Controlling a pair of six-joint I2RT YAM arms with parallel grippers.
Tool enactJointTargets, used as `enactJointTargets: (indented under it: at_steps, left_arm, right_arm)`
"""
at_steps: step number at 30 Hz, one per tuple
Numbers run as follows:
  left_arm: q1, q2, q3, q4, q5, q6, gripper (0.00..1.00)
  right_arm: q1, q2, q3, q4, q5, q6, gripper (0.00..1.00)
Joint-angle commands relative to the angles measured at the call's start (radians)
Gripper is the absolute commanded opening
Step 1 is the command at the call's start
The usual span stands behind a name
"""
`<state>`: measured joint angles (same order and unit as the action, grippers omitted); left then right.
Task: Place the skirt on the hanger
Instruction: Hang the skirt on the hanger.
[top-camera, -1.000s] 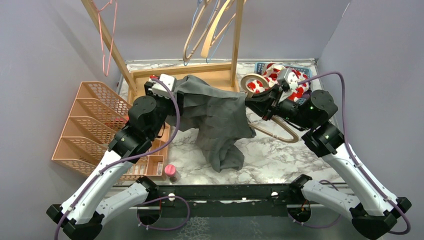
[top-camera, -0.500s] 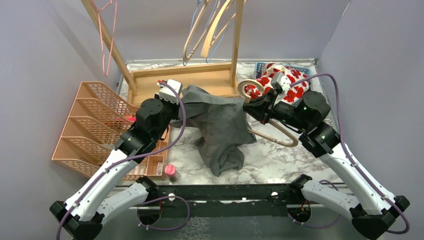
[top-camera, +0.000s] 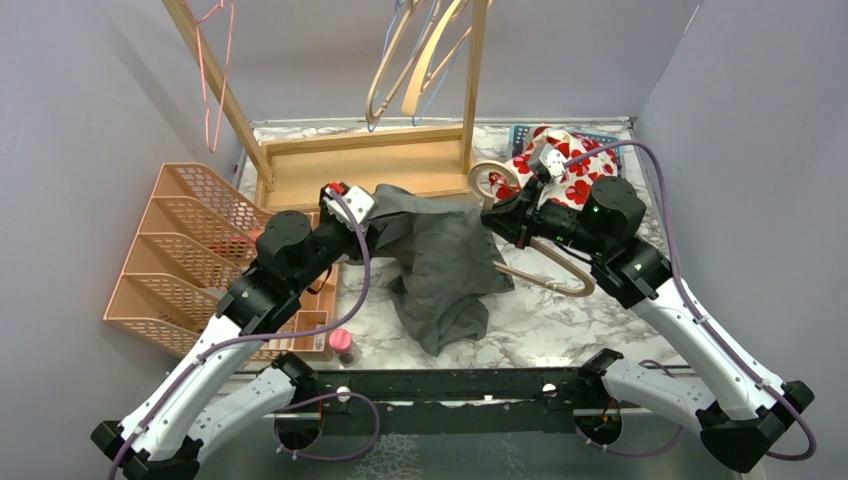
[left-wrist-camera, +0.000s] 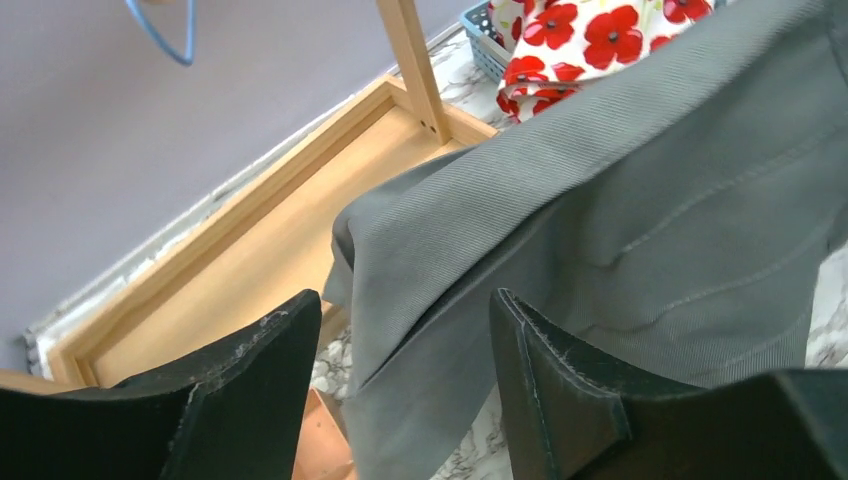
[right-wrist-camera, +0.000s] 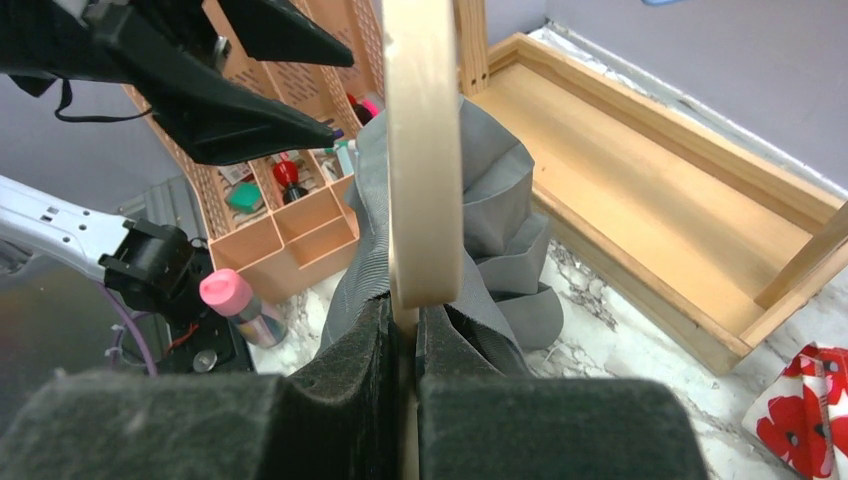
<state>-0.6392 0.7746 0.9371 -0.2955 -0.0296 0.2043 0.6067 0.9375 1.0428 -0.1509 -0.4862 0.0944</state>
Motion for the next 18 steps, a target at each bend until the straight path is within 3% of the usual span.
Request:
enactJointTargets:
  at_steps: [1, 8, 10, 15, 18]
  left_arm:
    - [-0.004, -0.031, -0.055, -0.007, 0.133, 0.159, 0.66]
    - [-0.004, -0.006, -0.127, 0.071, 0.135, 0.308, 0.63]
    - [-0.004, 0.003, -0.131, 0.085, 0.144, 0.345, 0.59]
    - [-0.005, 0.021, -0.124, 0.112, 0.086, 0.374, 0.41]
    - [-0.004, 0.03, -0.121, 0.121, 0.041, 0.382, 0.11]
  right_arm:
    - [-0.001, -0.003, 0.045, 0.016, -0.012, 0.008, 0.01]
    - [-0.001, -0.003, 0.044, 0.02, -0.08, 0.013, 0.01]
    - [-0.001, -0.002, 0.041, 0.021, -0.094, 0.013, 0.01]
    - [-0.001, -0.001, 0.033, 0.017, -0.097, 0.011, 0.01]
    - [-0.001, -0.004, 0.031, 0.019, -0.095, 0.012, 0.01]
